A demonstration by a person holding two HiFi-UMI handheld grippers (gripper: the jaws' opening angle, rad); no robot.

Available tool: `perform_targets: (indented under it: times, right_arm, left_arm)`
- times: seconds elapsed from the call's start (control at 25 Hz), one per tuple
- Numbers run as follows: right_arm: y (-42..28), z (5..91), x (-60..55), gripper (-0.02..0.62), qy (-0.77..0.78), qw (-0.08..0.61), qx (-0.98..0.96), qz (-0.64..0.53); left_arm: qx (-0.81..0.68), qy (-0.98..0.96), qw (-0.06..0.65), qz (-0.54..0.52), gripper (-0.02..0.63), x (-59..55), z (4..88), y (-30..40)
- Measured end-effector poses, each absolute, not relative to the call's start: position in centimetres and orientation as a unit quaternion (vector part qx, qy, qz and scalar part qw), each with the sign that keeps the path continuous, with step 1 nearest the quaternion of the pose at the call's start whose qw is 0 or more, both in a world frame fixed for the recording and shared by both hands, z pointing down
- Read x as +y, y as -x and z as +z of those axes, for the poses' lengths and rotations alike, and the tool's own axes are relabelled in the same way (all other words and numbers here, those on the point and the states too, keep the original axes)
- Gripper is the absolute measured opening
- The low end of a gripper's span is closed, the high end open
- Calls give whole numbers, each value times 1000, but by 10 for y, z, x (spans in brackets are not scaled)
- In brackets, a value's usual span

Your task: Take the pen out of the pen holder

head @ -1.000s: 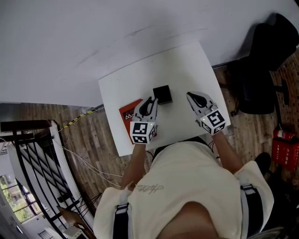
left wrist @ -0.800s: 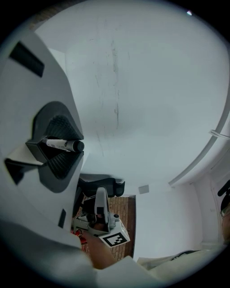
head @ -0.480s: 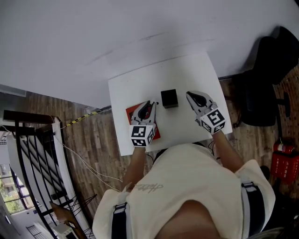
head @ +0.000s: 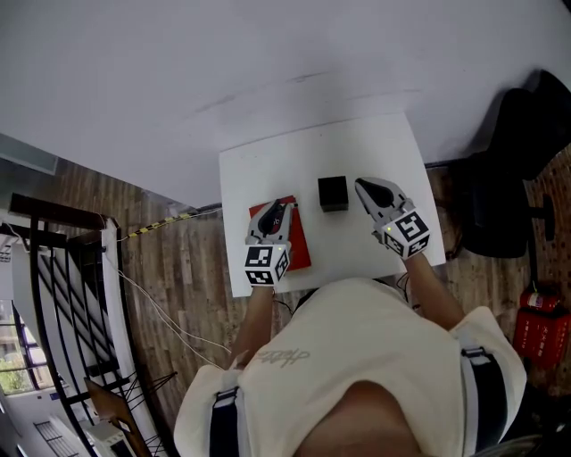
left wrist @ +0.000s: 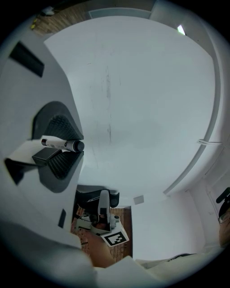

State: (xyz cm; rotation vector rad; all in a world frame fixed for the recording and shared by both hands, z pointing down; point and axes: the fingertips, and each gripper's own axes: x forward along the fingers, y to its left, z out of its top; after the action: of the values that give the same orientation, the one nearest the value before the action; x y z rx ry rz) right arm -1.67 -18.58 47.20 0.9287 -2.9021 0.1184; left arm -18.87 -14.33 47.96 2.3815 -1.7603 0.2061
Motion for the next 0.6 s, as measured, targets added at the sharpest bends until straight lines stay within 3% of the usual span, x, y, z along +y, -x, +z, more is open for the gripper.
perform_targets:
  times: [0.6]
  right_arm:
    - [26, 461, -180, 8, -300, 51, -952, 20]
  left_arm:
    - [-599, -792, 100, 55, 89, -143, 480, 212]
